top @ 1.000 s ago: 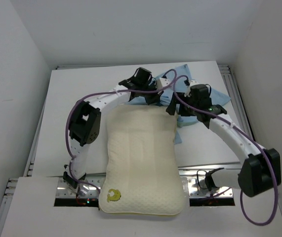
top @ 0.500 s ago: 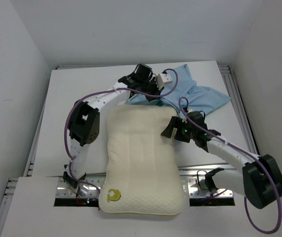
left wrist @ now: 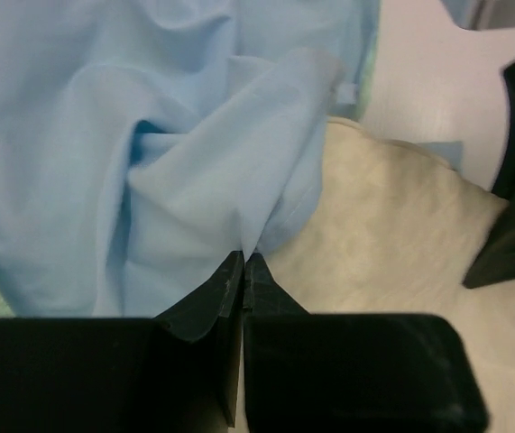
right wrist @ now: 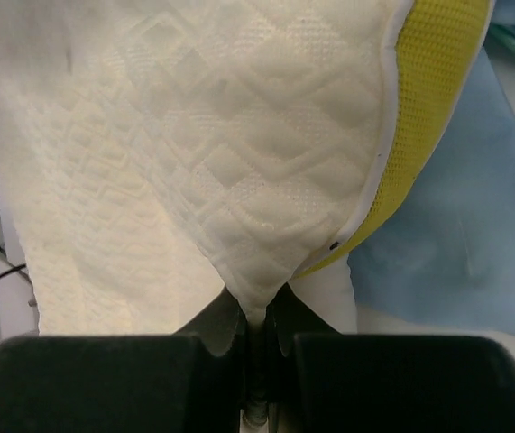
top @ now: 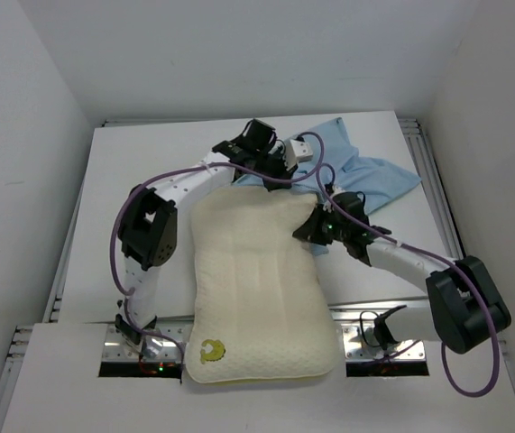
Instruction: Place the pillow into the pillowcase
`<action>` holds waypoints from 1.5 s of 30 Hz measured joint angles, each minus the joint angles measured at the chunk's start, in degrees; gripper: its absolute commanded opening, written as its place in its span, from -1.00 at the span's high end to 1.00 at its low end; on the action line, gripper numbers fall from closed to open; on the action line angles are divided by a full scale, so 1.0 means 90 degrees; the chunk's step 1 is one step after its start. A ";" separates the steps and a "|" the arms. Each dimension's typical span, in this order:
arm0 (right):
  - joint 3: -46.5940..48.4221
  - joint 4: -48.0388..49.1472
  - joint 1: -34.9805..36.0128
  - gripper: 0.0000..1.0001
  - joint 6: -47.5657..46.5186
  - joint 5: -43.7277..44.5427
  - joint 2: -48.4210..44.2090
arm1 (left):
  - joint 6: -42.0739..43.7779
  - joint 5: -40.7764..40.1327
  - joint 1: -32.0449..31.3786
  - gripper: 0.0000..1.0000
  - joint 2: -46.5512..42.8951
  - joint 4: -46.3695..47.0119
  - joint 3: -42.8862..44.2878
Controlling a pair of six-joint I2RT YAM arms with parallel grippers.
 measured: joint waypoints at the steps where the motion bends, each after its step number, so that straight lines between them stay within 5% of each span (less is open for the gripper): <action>1: 0.0197 -0.0126 0.0034 1.00 -0.0141 0.0000 0.0036 | 0.0075 0.0083 -0.0002 1.00 -0.0049 -0.0078 -0.0022; 19: 0.1151 -0.0738 -0.0585 1.00 -0.0576 0.0126 0.0253 | 0.2535 0.0879 -0.0104 1.00 -0.1054 -0.2113 -0.0187; 30: 0.1341 -0.1044 -0.1710 1.00 -0.0308 0.0109 0.0245 | 0.2300 0.0629 -0.0117 1.00 -0.1413 -0.1399 -0.1229; 31: 0.1399 -0.1183 -0.1734 0.94 -0.0374 0.0114 0.0260 | 0.2140 0.0634 -0.0124 1.00 -0.1421 -0.1256 -0.1287; 35: 0.1853 -0.1634 -0.1749 -0.09 -0.0687 0.0160 0.0512 | 0.1275 0.0544 -0.0197 0.97 -0.1426 -0.0673 -0.1440; 39: 0.2526 -0.2276 -0.1865 -0.41 -0.1379 0.0580 0.0831 | 0.0175 0.0284 -0.0304 -0.06 -0.1411 0.0066 -0.1557; 45: 0.3427 -0.2999 -0.1970 -0.60 -0.2589 0.1343 0.0556 | -0.0974 0.0100 -0.0304 -0.39 -0.1146 0.0291 -0.0886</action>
